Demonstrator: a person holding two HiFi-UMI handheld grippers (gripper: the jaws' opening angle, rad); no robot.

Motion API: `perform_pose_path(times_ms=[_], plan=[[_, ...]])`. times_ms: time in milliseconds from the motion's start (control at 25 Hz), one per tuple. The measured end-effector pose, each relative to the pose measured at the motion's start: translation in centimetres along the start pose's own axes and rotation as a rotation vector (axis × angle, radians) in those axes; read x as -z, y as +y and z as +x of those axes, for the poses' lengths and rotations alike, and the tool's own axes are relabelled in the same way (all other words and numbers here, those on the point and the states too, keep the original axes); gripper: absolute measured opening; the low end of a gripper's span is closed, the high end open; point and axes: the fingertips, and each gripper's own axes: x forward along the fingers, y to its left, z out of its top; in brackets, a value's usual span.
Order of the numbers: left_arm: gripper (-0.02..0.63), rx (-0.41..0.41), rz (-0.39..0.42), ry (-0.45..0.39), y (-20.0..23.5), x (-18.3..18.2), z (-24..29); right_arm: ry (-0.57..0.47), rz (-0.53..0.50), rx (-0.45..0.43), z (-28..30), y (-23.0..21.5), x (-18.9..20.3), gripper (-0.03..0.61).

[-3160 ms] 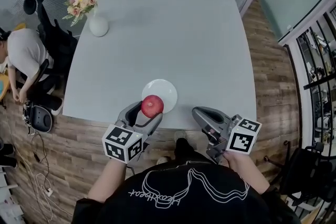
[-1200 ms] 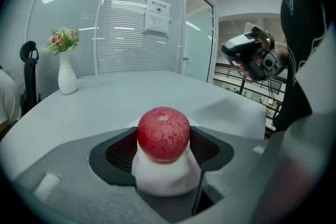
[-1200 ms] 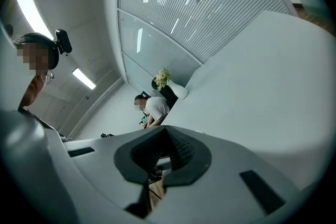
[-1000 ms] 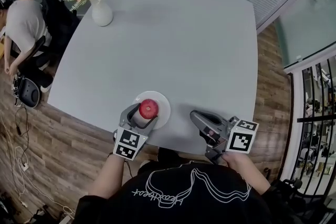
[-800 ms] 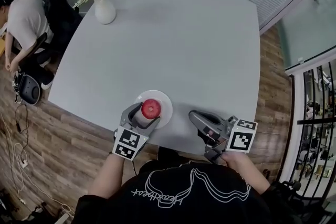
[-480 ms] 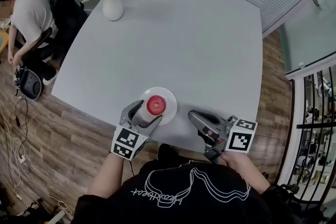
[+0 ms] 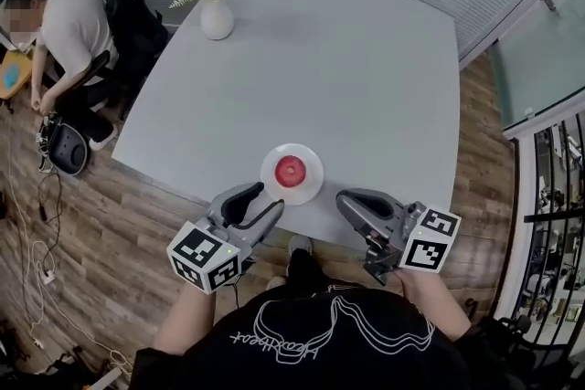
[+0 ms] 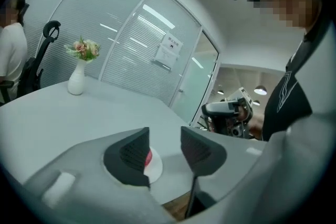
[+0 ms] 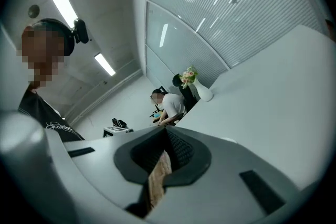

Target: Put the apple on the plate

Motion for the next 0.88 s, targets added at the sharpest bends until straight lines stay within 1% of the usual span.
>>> perform_pose_path(times_ms=[40,80,160,240,360,440,520,600,680,880], plan=[[0.137,0.014,0.002,-0.023,-0.8,-1.0,-0.8,0.001,-0.037,-0.005,0.0,1.0,-0.1,0.008],[0.075,0.029,0.011,-0.043,-1.5,-1.9,-1.5,0.0,-0.076,-0.009,0.0,1.9,-0.2,0.008],[0.047,0.068,0.042,-0.06,-3.2,-3.4,-2.9,-0.008,-0.147,-0.014,-0.1,3.9,-0.1,0.008],[0.029,0.106,0.064,-0.058,-5.0,-4.1,-4.2,-0.017,-0.196,-0.022,-0.3,5.9,0.3,0.008],[0.014,0.13,0.076,-0.082,-7.1,-4.8,-6.2,-0.031,-0.24,-0.031,-0.6,8.5,1.1,0.008],[0.014,0.149,0.092,-0.101,-8.1,-5.2,-7.3,-0.052,-0.276,-0.031,-0.5,9.8,1.3,0.008],[0.014,0.174,0.117,-0.092,-9.2,-5.1,-8.1,-0.07,-0.306,-0.029,-0.4,11.0,1.7,0.008],[0.014,0.176,0.137,-0.068,-10.1,-4.3,-9.0,-0.069,-0.329,-0.022,-0.4,12.0,2.7,0.008],[0.014,0.16,0.148,-0.054,-10.9,-3.7,-9.8,-0.062,-0.359,-0.007,-0.6,13.0,3.5,0.008],[0.014,0.162,0.148,-0.056,-12.9,-3.1,-11.3,-0.07,-0.403,0.031,-1.7,14.8,4.4,0.008]])
